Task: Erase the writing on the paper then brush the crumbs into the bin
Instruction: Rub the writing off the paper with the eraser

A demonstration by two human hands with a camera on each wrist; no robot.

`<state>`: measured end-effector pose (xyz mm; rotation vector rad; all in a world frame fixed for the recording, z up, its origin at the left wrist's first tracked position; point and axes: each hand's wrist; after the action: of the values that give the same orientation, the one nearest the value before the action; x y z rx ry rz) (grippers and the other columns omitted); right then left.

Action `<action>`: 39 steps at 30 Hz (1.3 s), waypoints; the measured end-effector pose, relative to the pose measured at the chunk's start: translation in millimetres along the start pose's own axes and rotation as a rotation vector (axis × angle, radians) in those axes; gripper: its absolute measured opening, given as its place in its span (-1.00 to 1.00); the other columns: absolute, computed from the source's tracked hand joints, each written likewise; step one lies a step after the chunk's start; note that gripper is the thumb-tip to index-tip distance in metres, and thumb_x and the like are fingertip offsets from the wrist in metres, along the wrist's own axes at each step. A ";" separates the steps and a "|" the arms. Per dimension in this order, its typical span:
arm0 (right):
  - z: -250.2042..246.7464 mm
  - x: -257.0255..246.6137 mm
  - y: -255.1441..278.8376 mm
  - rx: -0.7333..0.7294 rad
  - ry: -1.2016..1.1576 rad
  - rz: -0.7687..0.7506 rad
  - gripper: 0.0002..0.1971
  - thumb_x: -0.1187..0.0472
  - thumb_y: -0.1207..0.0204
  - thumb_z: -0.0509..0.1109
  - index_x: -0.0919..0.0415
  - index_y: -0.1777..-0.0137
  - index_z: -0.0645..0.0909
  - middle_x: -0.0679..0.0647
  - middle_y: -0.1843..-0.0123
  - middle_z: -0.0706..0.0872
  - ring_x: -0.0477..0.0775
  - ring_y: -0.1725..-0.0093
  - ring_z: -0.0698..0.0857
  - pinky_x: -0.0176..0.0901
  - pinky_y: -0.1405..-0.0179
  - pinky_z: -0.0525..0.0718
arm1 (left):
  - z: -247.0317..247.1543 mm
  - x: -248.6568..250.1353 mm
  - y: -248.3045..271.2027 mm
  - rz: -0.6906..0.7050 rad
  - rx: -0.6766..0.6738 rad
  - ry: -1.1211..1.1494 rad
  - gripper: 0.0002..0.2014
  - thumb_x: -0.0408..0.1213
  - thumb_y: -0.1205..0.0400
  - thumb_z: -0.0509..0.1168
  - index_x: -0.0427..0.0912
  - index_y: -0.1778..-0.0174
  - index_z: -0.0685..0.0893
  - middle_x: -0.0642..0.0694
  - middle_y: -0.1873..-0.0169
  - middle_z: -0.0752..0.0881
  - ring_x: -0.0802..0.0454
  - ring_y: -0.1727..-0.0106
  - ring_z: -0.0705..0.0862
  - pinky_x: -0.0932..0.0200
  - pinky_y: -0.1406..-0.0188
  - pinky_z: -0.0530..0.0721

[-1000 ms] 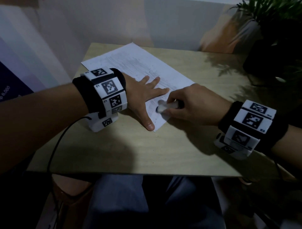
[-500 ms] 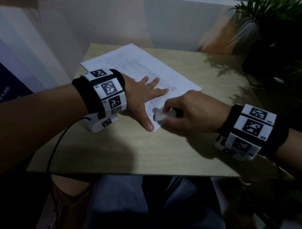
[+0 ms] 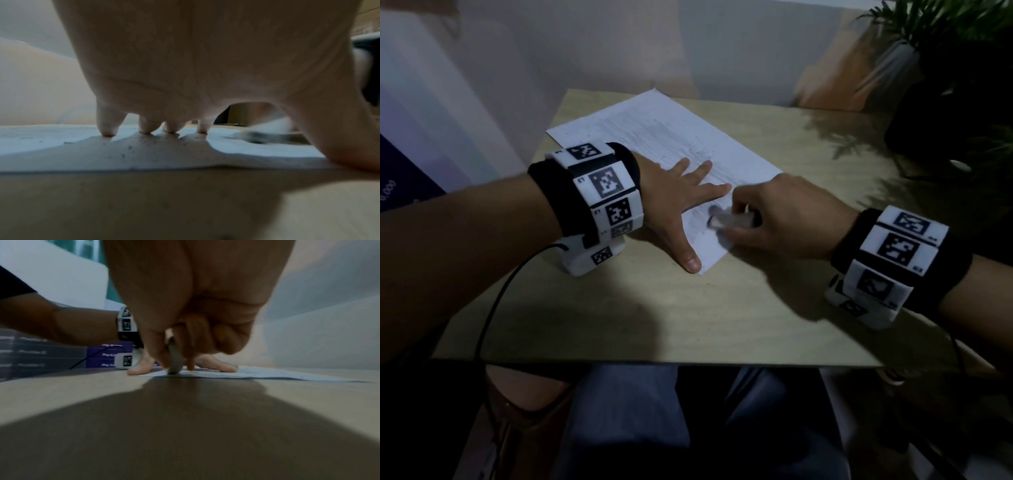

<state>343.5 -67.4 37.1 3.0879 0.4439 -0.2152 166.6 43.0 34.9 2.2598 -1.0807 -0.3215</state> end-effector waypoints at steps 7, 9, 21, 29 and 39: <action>1.2 -7.9 3.7 -0.049 -0.089 -0.165 -0.67 -0.23 -0.55 0.30 0.02 0.04 0.67 -0.15 0.33 0.57 -0.01 0.32 0.52 -0.12 0.30 0.41 | 0.7 -0.3 -0.3 0.000 -0.005 0.004 0.43 0.64 -0.10 0.35 0.35 -0.70 -0.45 -0.01 -0.70 -0.55 -0.21 -0.75 -0.44 -0.48 -0.71 -0.15; 1.4 2.7 -0.9 -0.013 -0.098 -0.101 -0.69 -0.22 -0.58 0.35 -0.04 -0.09 0.71 -0.16 0.25 0.62 0.03 0.23 0.60 -0.09 0.20 0.52 | -0.4 0.6 -0.4 0.005 -0.008 0.011 0.38 0.69 -0.12 0.25 0.37 -0.69 -0.46 0.00 -0.71 -0.54 -0.21 -0.75 -0.43 -0.47 -0.71 -0.17; -1.9 7.8 -5.8 0.099 -0.054 0.086 -0.66 -0.27 -0.55 0.35 -0.02 -0.01 0.68 -0.18 0.30 0.57 0.05 0.22 0.59 -0.11 0.22 0.46 | -1.9 1.5 -0.3 0.010 -0.007 -0.004 0.37 0.70 -0.10 0.21 0.36 -0.71 -0.42 -0.02 -0.72 -0.51 -0.25 -0.76 -0.39 -0.50 -0.70 -0.13; -3.0 1.6 -0.4 -0.027 -0.188 -0.031 -0.63 -0.31 -0.51 0.35 -0.06 -0.03 0.74 -0.29 0.36 0.59 -0.27 0.35 0.56 -0.29 0.26 0.43 | -1.0 2.9 1.5 0.007 -0.007 0.006 0.41 0.72 -0.04 0.20 0.36 -0.70 -0.44 -0.02 -0.72 -0.53 -0.24 -0.75 -0.42 -0.52 -0.69 -0.15; -1.9 8.4 2.6 -0.017 -0.162 -0.021 -0.58 -0.36 -0.49 0.29 -0.07 -0.02 0.74 -0.27 0.34 0.61 -0.27 0.34 0.57 -0.19 0.23 0.48 | -1.5 2.4 2.8 0.002 -0.003 -0.002 0.38 0.70 -0.11 0.20 0.33 -0.71 -0.44 -0.01 -0.71 -0.53 -0.22 -0.76 -0.42 -0.51 -0.70 -0.14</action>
<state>352.5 -67.5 37.7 3.0193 0.4687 -0.4551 167.0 40.4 37.9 2.2558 -1.0832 -0.3242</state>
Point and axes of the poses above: each hand's wrist, its own y-axis away from the middle knuckle, its own z-axis out of the palm, x = y × z
